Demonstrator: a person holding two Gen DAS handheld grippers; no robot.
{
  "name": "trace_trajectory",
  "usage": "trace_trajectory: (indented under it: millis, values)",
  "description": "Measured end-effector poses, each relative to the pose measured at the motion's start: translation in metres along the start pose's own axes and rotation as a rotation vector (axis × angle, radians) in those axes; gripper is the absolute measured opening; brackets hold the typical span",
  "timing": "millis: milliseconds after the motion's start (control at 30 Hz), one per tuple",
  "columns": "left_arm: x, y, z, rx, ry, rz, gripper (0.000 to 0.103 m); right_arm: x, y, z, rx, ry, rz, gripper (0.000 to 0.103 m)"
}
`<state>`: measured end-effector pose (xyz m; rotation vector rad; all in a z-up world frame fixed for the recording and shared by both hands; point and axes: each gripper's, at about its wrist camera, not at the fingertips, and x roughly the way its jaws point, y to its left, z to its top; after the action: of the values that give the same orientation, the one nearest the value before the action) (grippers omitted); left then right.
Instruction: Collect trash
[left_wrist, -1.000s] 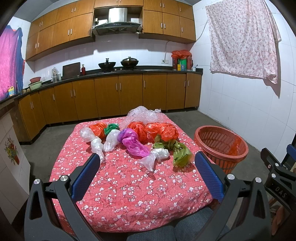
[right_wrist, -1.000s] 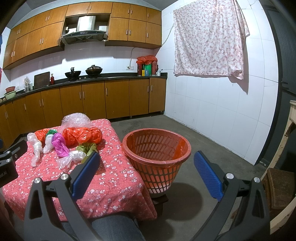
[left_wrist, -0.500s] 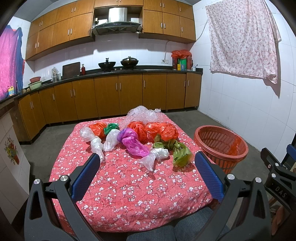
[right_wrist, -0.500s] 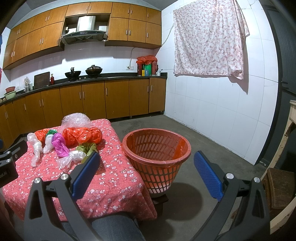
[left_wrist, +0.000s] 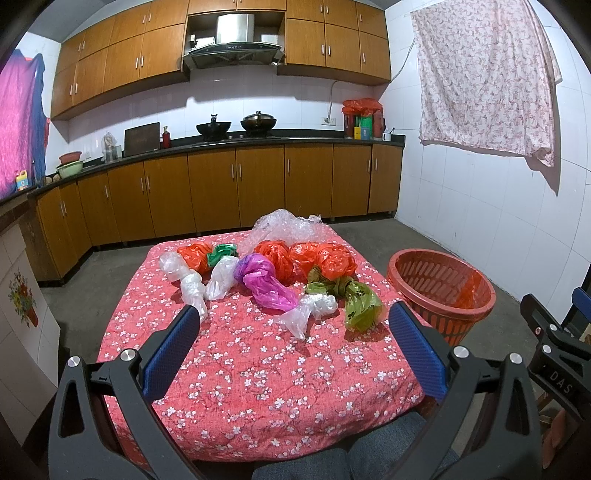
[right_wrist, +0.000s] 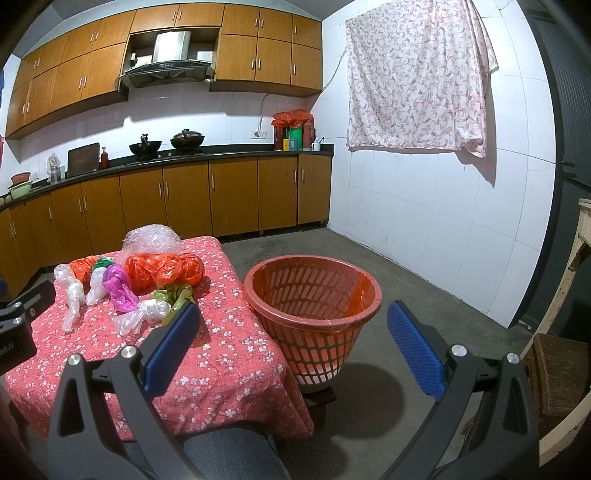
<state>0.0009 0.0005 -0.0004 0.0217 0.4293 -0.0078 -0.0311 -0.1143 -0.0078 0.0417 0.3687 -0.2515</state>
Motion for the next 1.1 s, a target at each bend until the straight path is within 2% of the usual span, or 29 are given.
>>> trace_trajectory:
  millis: [1100]
  values:
    - [0.0047,0.0013,-0.0002,-0.001,0.004,-0.001,0.101,0.0008,0.0017,-0.0001,0.001,0.002,0.001,0.099]
